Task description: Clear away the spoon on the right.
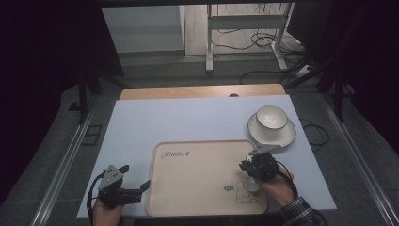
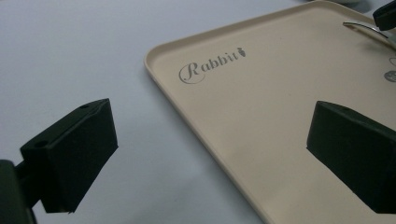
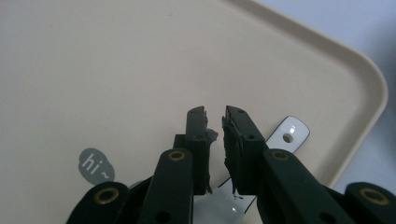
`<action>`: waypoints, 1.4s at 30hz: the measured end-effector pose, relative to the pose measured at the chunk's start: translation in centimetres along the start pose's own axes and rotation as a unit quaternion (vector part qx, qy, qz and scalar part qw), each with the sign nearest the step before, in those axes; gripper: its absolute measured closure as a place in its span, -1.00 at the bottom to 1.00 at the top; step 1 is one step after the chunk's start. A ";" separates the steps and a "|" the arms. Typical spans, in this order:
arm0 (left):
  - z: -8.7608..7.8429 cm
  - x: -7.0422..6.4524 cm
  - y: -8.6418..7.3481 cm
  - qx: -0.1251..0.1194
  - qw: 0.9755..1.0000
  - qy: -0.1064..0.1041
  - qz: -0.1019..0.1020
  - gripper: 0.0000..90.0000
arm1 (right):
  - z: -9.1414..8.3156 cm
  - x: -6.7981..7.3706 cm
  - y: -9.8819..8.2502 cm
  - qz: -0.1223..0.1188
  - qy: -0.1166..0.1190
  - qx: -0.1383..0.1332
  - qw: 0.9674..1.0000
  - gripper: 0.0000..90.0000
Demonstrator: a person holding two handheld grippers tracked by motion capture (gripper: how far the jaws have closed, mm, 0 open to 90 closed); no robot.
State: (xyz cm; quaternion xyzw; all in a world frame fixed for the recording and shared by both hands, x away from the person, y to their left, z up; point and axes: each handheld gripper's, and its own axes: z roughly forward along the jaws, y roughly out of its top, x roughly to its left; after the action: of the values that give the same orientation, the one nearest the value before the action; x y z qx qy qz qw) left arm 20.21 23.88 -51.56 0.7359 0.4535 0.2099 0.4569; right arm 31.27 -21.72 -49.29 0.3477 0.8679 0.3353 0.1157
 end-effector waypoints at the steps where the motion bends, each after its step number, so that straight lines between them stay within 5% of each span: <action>1: 0.0 0.0 0.0 0.001 1.000 -0.002 -0.001 -0.96 | -0.1 0.1 0.0 -0.002 -0.001 -0.003 1.000 0.72; 42: 0.0 -0.4 0.3 0.010 1.000 -0.003 0.008 -0.95 | -3.0 0.6 -0.3 -0.005 -0.024 -0.038 0.999 0.08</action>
State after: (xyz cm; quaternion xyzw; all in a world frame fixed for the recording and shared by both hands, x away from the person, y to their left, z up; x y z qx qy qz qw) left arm 20.14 23.49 -51.30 0.7446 0.4483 0.2069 0.4492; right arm 29.34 -22.97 -47.21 0.3467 0.8533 0.3588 0.1515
